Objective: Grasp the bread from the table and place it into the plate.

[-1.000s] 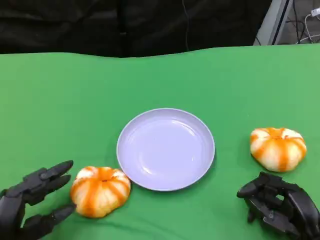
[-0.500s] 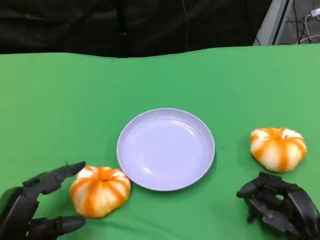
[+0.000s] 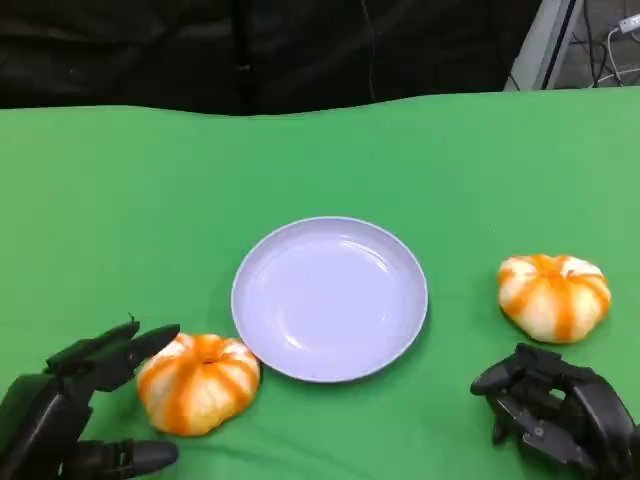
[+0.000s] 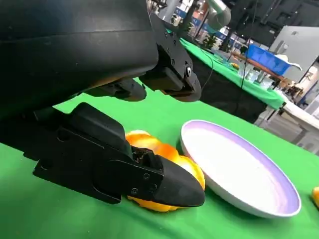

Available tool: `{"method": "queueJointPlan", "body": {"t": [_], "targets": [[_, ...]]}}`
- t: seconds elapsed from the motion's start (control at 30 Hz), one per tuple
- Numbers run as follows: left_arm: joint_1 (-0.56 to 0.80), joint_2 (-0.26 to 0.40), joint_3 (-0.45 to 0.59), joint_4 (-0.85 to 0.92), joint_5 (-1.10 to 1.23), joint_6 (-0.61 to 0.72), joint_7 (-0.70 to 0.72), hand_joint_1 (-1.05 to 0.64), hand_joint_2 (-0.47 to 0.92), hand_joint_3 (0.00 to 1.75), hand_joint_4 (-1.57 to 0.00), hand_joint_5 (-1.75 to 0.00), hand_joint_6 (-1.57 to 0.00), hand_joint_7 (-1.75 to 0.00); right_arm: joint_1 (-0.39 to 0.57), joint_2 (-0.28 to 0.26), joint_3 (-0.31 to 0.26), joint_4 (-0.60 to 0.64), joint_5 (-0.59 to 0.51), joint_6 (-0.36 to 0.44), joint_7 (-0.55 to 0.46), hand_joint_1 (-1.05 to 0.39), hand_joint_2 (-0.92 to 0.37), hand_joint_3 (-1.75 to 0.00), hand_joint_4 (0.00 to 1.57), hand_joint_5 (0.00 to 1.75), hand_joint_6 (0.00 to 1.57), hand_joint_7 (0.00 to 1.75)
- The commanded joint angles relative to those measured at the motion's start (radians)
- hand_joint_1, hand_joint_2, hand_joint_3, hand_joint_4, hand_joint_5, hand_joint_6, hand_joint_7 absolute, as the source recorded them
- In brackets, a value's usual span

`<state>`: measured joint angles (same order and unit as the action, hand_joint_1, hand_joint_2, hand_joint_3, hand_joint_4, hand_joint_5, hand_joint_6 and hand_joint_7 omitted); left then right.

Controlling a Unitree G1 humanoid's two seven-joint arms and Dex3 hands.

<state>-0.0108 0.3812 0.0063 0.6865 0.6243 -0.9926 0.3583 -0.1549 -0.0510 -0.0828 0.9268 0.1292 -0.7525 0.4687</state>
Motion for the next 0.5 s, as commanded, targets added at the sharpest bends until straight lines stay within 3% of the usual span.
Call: {"method": "queueJointPlan", "body": {"t": [0.03,0.27,0.37,0.5], "targets": [[0.008,0.031,-0.017,-0.008,-0.008,0.011,0.028,-0.95,0.92,0.19,-0.40,0.00,-0.49,0.00,0.010,-0.015,0.000,0.008,-0.007,0.003,-0.004,-0.25,-0.92,-0.44,0.65,1.70,0.79,0.99],[0.007,0.040,-0.035,-0.008,-0.014,0.016,0.043,-0.95,0.92,0.19,-0.40,0.00,-0.49,0.00,0.010,-0.016,0.002,0.008,-0.006,0.003,-0.005,-0.25,-0.92,-0.44,0.65,1.70,0.79,0.99],[0.012,0.049,-0.087,-0.111,0.061,0.150,-0.017,-0.94,0.92,0.19,-0.34,0.00,-0.49,0.00,0.008,-0.010,0.004,0.013,-0.007,-0.003,-0.006,-0.26,-0.92,-0.44,0.65,1.70,0.79,0.99],[0.026,0.057,-0.111,-0.160,0.057,0.206,-0.026,-0.94,0.92,0.20,-0.33,0.00,-0.48,0.00,0.007,-0.009,0.005,0.014,-0.006,-0.004,-0.007,-0.26,-0.92,-0.45,0.65,1.70,0.79,0.98]]}}
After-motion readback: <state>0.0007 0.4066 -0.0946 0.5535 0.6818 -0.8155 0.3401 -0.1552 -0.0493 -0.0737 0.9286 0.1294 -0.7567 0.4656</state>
